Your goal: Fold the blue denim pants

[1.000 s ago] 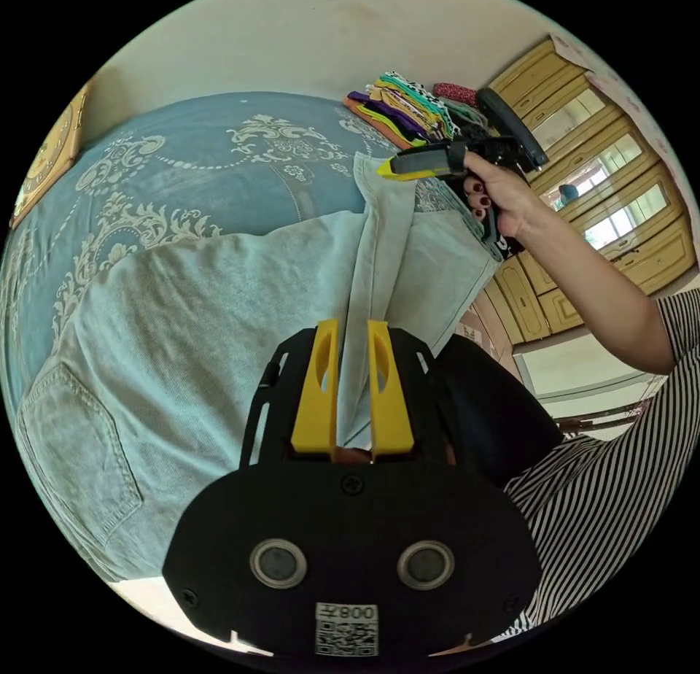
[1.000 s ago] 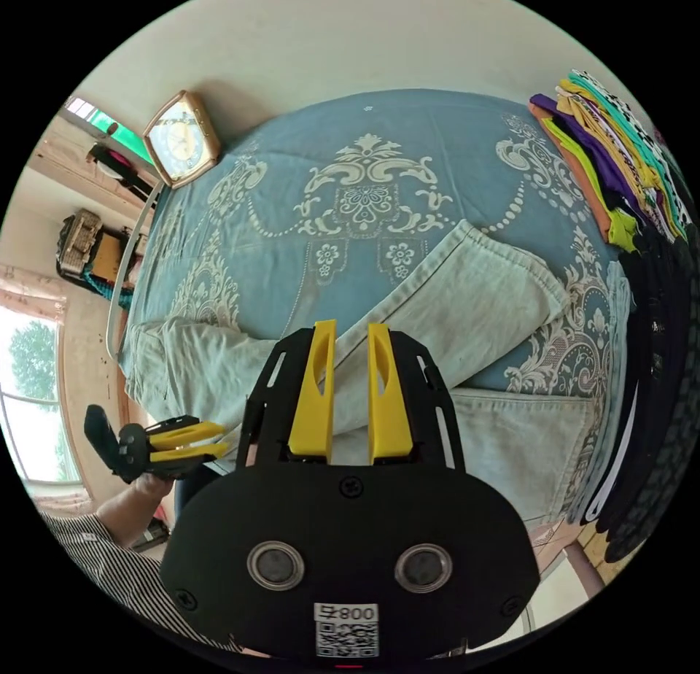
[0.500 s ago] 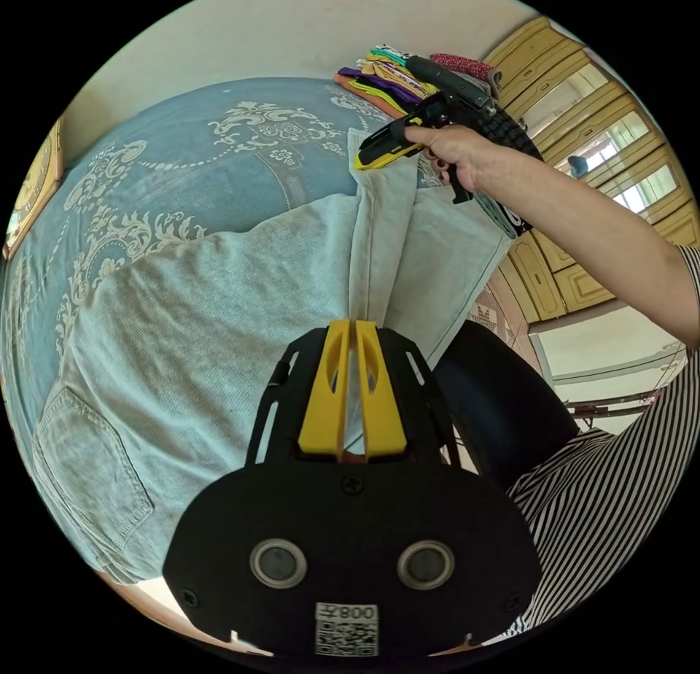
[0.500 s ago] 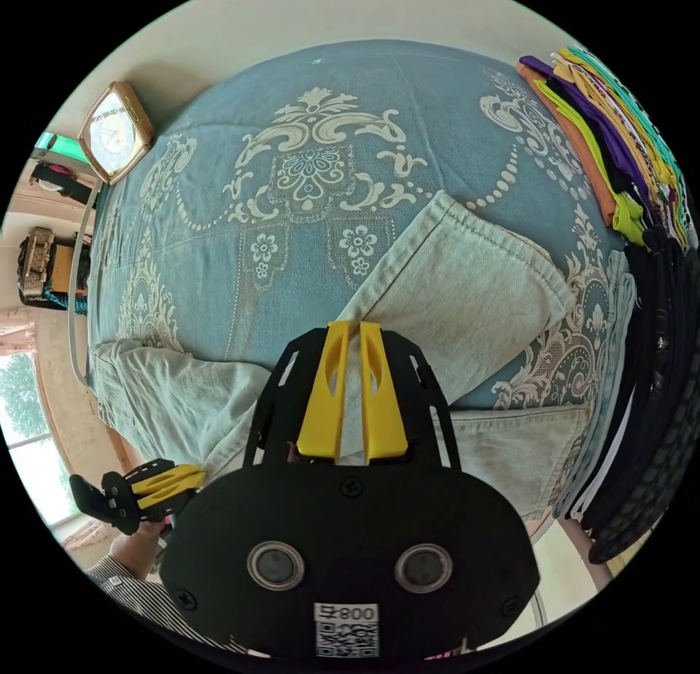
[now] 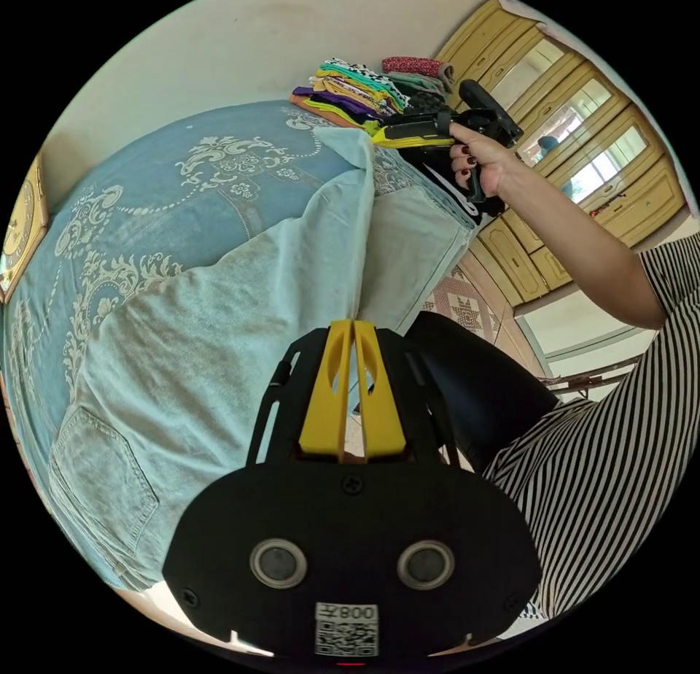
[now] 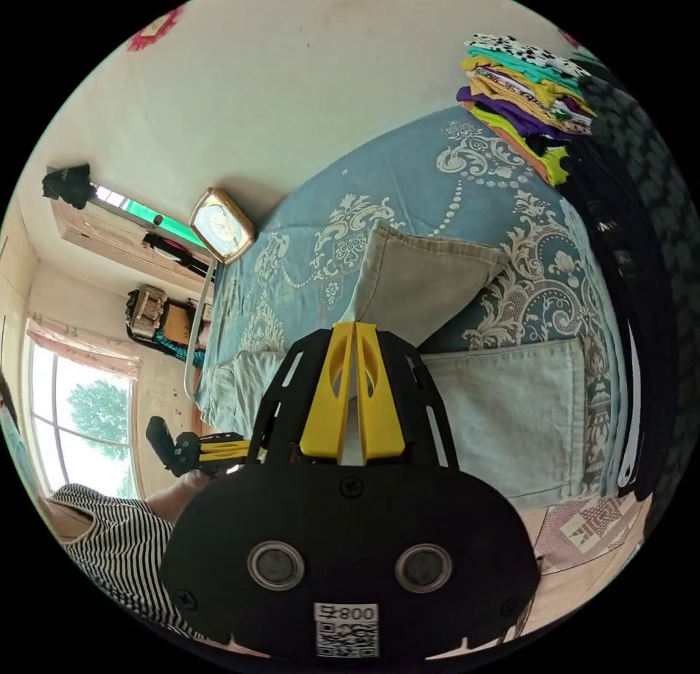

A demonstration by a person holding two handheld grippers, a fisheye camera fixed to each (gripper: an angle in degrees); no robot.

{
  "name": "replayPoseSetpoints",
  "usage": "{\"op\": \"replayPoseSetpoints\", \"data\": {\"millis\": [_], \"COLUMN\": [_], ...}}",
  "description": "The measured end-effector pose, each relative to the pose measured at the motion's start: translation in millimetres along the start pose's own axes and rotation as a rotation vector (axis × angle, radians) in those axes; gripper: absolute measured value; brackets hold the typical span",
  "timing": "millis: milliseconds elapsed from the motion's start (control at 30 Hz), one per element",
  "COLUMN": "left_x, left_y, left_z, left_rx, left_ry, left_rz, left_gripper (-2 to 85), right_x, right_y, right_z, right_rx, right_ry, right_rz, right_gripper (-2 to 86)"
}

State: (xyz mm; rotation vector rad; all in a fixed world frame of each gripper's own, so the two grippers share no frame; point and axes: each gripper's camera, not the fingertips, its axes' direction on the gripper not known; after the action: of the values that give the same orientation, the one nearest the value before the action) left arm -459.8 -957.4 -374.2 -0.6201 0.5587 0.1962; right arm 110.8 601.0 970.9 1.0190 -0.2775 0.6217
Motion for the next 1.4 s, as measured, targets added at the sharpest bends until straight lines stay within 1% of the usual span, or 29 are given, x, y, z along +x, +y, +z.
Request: {"op": "replayPoseSetpoints", "data": {"millis": [167,233,400,633,700,833,1000,1133,1267,1400], "left_x": [33.0,47.5,72.5,101.4,107.5,118.2,130.0,144.4,154.8,157.1], "left_y": [-41.8,-62.1,-102.7,-167.1,-181.8,-213.0,-250.6,-278.1,-312.4,-384.7], "left_z": [-28.9,-37.0,-52.5,-89.7,-102.1,-125.0,-142.3,-179.7,-218.8,-234.0], "left_rx": [-0.07,-0.126,-0.227,-0.318,-0.329,-0.358,-0.414,-0.397,-0.306,-0.216], "left_ry": [0.003,0.007,-0.02,-0.059,-0.057,-0.053,-0.076,-0.044,0.009,0.049], "left_rz": [0.081,0.113,0.157,0.182,0.18,0.158,0.145,0.168,0.178,0.206], "left_gripper": [0.2,0.2,0.3,0.4,0.4,0.7,1.4,2.7,4.1,6.6], "right_x": [63.4,87.5,155.9,196.8,207.1,217.8,249.1,261.7,276.4,291.1], "right_y": [91.6,121.6,195.0,242.8,258.4,276.1,300.0,316.4,335.4,334.3], "right_z": [-34.2,-34.0,-17.9,-8.7,-9.9,-3.1,15.2,10.1,-17.2,-31.3], "right_rx": [0.069,0.054,0.045,0.064,0.089,0.048,0.041,0.072,0.197,0.257], "right_ry": [-0.07,-0.051,-0.109,-0.171,-0.216,-0.165,-0.217,-0.241,-0.223,-0.154], "right_rz": [0.092,0.134,0.29,0.329,0.336,0.315,0.374,0.404,0.425,0.466], "right_gripper": [0.1,0.1,0.1,0.1,0.1,0.1,0.4,1.2,4.9,7.8]}}
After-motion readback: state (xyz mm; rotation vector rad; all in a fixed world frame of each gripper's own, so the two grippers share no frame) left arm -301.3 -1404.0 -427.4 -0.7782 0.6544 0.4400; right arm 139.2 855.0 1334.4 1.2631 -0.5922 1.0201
